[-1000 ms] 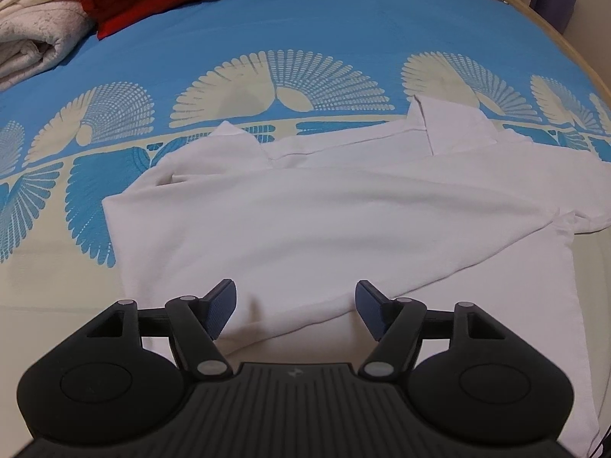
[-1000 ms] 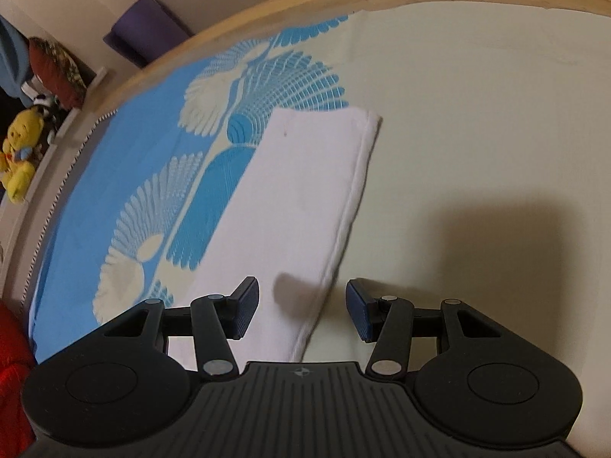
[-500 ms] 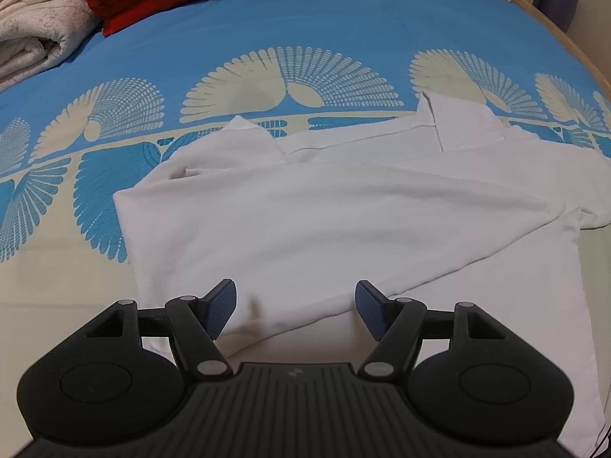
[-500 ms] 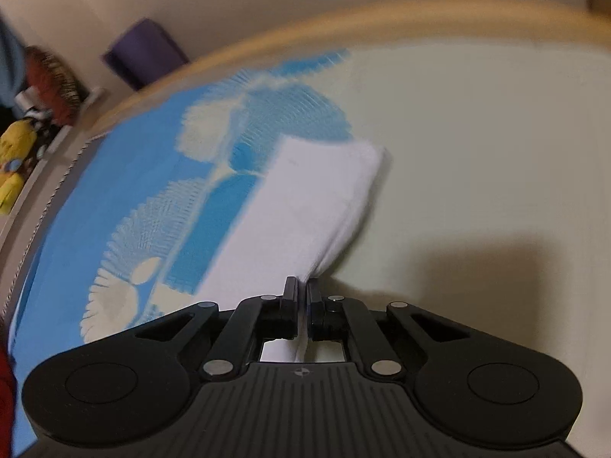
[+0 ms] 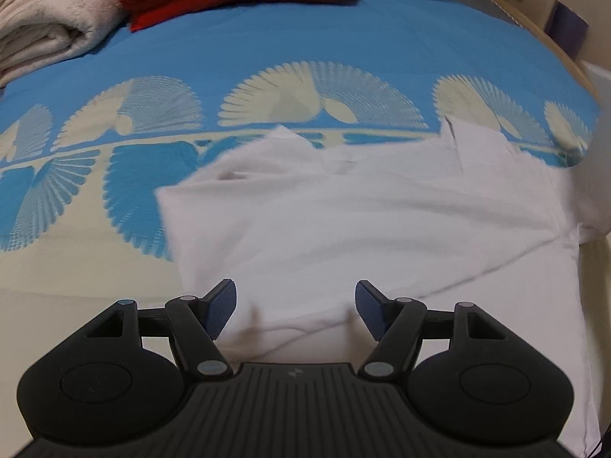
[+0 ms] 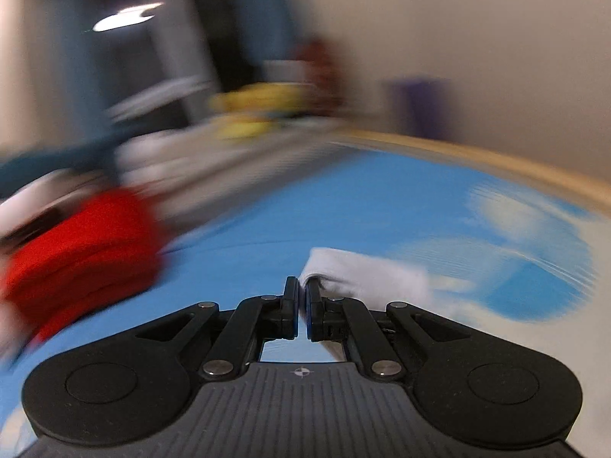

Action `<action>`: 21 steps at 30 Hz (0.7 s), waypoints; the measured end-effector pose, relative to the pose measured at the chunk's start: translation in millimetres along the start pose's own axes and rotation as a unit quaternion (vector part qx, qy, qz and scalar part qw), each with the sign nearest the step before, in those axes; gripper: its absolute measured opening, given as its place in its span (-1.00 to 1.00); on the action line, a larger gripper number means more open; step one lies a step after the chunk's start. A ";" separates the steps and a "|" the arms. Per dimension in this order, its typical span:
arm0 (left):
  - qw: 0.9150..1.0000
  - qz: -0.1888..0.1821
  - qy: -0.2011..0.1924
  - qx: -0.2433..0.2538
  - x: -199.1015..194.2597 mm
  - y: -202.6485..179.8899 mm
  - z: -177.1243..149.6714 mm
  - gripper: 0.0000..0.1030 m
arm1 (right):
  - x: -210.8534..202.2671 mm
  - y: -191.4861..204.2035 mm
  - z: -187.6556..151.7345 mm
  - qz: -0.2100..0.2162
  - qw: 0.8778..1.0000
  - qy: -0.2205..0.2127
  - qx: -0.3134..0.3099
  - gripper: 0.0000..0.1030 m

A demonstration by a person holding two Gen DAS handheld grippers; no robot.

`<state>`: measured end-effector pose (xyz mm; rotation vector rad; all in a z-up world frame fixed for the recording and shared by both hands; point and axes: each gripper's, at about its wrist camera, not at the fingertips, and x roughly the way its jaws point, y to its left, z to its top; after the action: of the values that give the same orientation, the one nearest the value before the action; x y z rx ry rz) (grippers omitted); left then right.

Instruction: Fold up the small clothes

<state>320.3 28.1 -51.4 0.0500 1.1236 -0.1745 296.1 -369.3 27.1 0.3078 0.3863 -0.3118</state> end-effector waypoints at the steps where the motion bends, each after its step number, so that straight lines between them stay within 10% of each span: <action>1: 1.000 0.004 -0.005 -0.009 -3.0 8.9 2.2 0.44 | -7.6 29.7 -7.8 0.058 0.998 0.001 -0.034 -0.94; 6: 0.995 0.028 -0.020 -0.096 -17.0 73.4 13.9 0.44 | -25.6 142.2 -88.0 0.315 0.924 0.163 -0.142 -0.86; 8: 0.992 0.029 -0.023 -0.122 -20.9 94.3 16.7 0.44 | -20.8 167.4 -140.5 0.341 0.877 0.282 -0.189 -0.73; 10: 0.989 0.025 -0.026 -0.145 -25.1 110.9 19.0 0.44 | -20.2 175.2 -177.9 0.298 0.860 0.340 -0.235 -0.72; 16: 0.984 -0.006 -0.022 -0.178 -24.1 126.1 20.8 0.36 | -22.8 163.5 -149.5 0.173 0.878 0.392 -0.212 -0.50; 21: 0.985 -0.025 -0.001 -0.168 -2.6 111.0 14.8 0.04 | -49.8 137.6 -103.1 0.132 0.918 0.317 -0.196 0.30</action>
<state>350.7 135.8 -48.0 -0.2792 1.1392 -0.0281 268.0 -196.7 -11.4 0.0533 1.0219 0.1484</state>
